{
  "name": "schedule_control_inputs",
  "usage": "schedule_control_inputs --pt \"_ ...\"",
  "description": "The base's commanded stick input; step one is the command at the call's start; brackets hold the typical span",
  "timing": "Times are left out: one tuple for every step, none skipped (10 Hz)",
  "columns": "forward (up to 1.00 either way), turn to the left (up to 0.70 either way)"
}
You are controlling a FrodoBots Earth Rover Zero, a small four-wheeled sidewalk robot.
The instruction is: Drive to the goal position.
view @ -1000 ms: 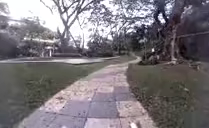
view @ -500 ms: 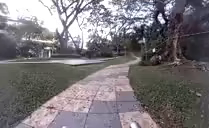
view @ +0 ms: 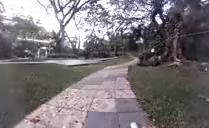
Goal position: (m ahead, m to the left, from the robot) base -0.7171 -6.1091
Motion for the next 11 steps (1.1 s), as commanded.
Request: schedule_control_inputs --pt "0.7 -0.13" --pt "0.7 -0.13" --pt "0.7 -0.13" --pt "0.7 -0.13" --pt "0.7 -0.13" --pt "0.7 -0.13" --pt "0.7 -0.13" --pt "0.7 -0.13" --pt "0.7 -0.13" --pt "0.7 -0.12" --pt "0.7 -0.06"
